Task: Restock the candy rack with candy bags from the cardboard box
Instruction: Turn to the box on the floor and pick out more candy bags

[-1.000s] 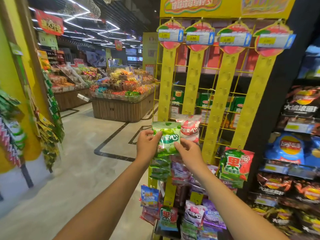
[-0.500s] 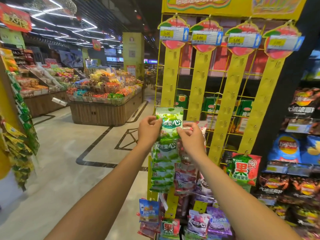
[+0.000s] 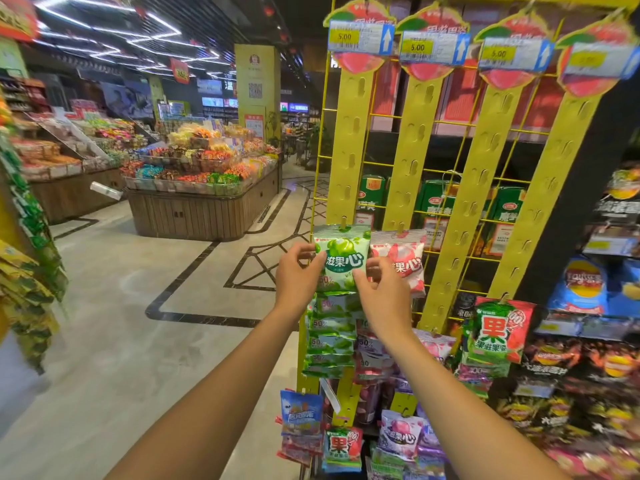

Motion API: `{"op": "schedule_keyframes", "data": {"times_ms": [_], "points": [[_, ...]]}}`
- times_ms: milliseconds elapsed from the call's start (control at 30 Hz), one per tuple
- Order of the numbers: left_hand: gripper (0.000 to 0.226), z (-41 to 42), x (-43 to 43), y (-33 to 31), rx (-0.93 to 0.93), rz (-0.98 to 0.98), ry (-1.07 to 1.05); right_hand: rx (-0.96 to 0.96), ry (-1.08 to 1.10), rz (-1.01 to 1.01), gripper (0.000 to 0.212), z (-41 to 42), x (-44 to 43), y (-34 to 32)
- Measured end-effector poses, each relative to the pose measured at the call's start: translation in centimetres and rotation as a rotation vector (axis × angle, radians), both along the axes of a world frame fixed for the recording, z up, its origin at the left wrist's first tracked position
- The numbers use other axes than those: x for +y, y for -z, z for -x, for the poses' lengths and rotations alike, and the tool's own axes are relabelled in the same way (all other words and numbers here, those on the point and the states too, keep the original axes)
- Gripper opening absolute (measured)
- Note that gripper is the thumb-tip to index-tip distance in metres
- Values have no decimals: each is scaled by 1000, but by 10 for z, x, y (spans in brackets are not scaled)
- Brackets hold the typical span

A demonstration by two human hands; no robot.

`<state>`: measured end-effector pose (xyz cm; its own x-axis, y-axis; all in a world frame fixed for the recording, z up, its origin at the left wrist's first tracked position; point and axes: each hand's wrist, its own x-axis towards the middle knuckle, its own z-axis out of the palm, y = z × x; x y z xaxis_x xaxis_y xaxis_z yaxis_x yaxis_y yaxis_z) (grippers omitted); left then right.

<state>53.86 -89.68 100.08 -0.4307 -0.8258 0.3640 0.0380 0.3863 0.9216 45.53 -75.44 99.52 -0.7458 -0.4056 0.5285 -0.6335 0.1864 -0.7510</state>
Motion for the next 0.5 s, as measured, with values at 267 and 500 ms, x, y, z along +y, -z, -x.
{"op": "schedule_keyframes", "data": {"times_ms": [267, 500], "points": [[6, -3, -3, 6, 78, -81, 20, 179, 142, -128, 18, -4, -7, 11], [16, 1, -3, 5, 134, -190, 38, -26, 6, 49, 15, -3, -12, 14]]}}
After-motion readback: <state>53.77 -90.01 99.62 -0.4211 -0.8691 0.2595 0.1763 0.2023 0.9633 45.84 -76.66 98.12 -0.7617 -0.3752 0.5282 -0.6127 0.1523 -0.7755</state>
